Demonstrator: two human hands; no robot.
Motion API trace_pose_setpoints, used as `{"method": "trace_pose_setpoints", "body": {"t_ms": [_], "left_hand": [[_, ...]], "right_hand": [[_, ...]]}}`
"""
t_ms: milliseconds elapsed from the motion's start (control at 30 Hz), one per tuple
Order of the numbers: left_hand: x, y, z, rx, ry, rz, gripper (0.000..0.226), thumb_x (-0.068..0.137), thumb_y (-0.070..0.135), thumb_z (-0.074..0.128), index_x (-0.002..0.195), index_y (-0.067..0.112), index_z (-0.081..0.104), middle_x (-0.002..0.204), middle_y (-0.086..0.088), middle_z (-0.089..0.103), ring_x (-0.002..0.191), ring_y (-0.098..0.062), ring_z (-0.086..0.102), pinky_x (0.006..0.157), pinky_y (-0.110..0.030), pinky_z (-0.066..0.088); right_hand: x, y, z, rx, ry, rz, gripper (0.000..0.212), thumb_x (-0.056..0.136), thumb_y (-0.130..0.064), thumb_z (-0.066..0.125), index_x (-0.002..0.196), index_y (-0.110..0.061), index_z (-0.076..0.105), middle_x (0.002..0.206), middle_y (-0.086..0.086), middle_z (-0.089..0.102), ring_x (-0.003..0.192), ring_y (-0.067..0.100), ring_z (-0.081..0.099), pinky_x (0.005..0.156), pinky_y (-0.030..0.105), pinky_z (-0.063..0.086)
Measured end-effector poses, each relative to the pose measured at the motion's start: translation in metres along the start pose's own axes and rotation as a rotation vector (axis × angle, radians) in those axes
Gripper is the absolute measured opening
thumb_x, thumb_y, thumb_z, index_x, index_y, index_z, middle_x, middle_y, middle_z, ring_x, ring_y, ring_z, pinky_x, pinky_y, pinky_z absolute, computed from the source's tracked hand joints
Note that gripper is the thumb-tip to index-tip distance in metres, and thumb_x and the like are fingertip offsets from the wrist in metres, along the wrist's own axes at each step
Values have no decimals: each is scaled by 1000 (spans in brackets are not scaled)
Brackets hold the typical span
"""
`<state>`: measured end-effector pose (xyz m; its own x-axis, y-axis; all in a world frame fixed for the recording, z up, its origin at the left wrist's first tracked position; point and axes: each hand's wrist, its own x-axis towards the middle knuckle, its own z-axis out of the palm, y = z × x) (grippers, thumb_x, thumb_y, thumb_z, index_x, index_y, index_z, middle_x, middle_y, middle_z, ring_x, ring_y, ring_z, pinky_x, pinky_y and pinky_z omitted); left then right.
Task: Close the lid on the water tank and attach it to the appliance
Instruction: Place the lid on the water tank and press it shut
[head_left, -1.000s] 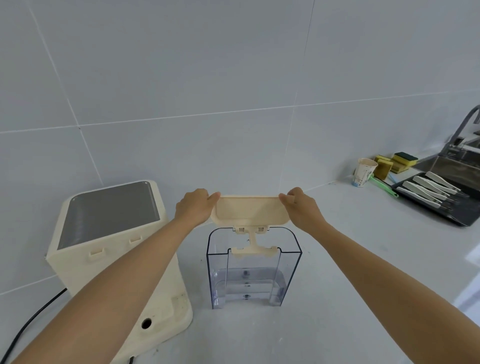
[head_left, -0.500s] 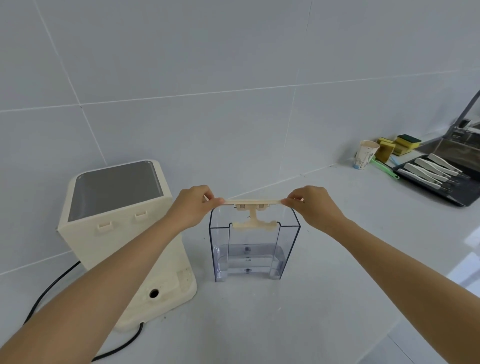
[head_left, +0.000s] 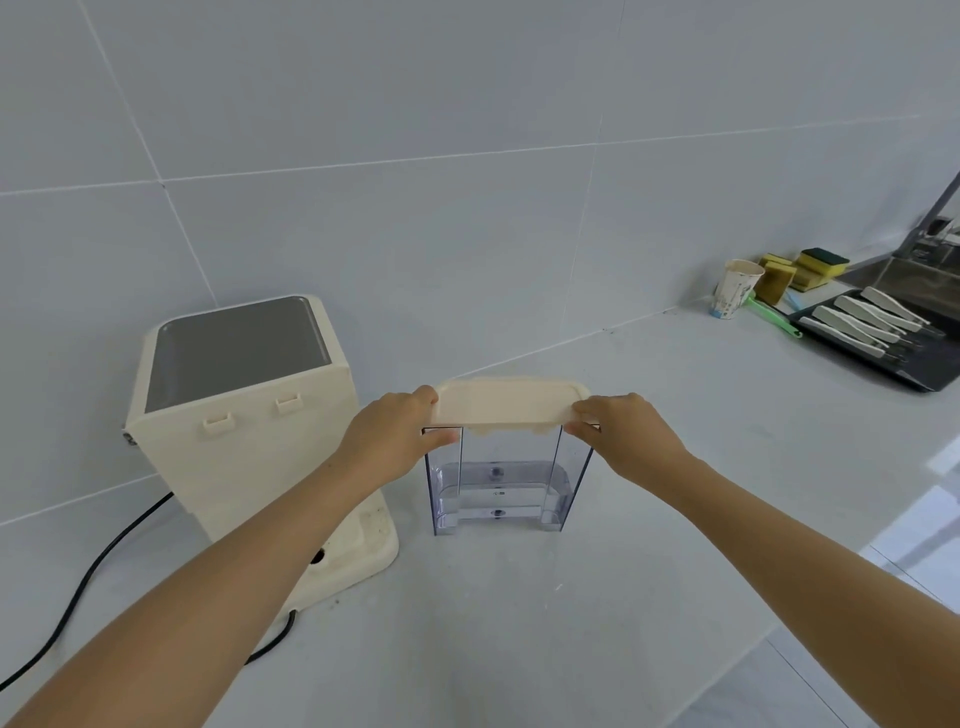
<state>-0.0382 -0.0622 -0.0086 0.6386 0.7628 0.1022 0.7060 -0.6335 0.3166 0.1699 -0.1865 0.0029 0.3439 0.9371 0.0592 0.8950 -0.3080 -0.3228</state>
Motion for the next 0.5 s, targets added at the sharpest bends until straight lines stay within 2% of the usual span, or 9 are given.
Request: {"method": "trace_pose_setpoints", "body": {"t_ms": [167, 300, 400, 500], "left_hand": [[1, 1, 2, 42, 37, -2, 46, 84, 45, 50, 112, 8, 47, 100, -13, 65, 91, -32, 58, 68, -39, 46], [3, 3, 0, 140, 26, -30, 47, 86, 48, 44, 113, 10, 46, 103, -11, 65, 93, -31, 58, 66, -36, 44], [-1, 10, -1, 166, 58, -24, 46, 85, 46, 45, 116, 12, 43, 112, -10, 59, 99, -29, 55, 67, -35, 41], [-8, 19, 4, 178, 28, 11, 54, 85, 42, 46, 129, 12, 34, 135, -11, 42, 119, -28, 43, 87, -40, 41]], "right_hand": [[-1, 1, 1, -51, 5, 1, 34, 91, -35, 45, 105, -9, 62, 93, 18, 66, 79, 31, 58, 66, 31, 42], [2, -1, -5, -155, -1, 28, 41, 91, -45, 38, 105, -15, 64, 92, 9, 66, 85, 29, 60, 65, 29, 41], [10, -5, -12, -104, 42, 35, 43, 91, -44, 38, 120, -18, 56, 120, 8, 62, 109, 28, 55, 81, 36, 45], [24, -5, -14, -44, -2, 11, 51, 92, -44, 37, 137, -20, 37, 142, 5, 46, 130, 25, 39, 99, 42, 39]]}}
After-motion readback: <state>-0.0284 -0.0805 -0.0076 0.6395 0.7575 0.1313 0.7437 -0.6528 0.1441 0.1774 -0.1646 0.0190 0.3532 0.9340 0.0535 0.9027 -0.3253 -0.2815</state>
